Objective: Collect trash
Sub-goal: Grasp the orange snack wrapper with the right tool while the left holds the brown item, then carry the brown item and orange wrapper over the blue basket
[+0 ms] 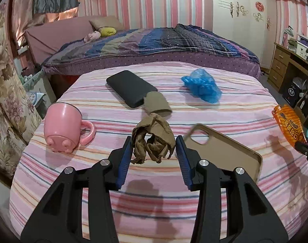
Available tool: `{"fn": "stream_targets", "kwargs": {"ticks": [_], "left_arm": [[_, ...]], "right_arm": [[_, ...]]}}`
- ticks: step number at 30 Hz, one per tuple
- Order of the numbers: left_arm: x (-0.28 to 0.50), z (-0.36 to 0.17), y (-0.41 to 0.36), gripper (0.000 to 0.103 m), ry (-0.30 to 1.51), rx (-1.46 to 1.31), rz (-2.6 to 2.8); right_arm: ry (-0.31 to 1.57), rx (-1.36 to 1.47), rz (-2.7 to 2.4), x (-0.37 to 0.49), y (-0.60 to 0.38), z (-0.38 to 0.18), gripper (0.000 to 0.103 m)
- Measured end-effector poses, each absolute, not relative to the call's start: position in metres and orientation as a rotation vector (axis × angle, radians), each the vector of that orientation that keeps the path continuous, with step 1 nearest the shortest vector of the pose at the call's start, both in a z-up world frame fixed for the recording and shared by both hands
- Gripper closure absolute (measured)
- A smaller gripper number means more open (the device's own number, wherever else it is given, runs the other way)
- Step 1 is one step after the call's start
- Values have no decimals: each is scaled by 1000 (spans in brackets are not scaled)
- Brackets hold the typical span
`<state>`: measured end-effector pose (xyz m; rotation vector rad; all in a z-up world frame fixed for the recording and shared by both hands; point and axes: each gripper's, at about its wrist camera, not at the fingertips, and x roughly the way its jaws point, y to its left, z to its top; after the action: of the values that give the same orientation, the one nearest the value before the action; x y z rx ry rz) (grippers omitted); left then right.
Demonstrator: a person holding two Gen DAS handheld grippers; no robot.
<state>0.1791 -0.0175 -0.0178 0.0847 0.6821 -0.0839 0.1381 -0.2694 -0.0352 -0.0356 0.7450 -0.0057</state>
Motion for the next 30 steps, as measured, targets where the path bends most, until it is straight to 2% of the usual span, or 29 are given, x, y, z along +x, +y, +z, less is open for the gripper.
{"fn": "stream_targets", "kwargs": {"ticks": [30], "left_arm": [[90,3,-166,61,603,119,-197]], "right_arm": [[653,81,-183,29,-414,-8,79]]}}
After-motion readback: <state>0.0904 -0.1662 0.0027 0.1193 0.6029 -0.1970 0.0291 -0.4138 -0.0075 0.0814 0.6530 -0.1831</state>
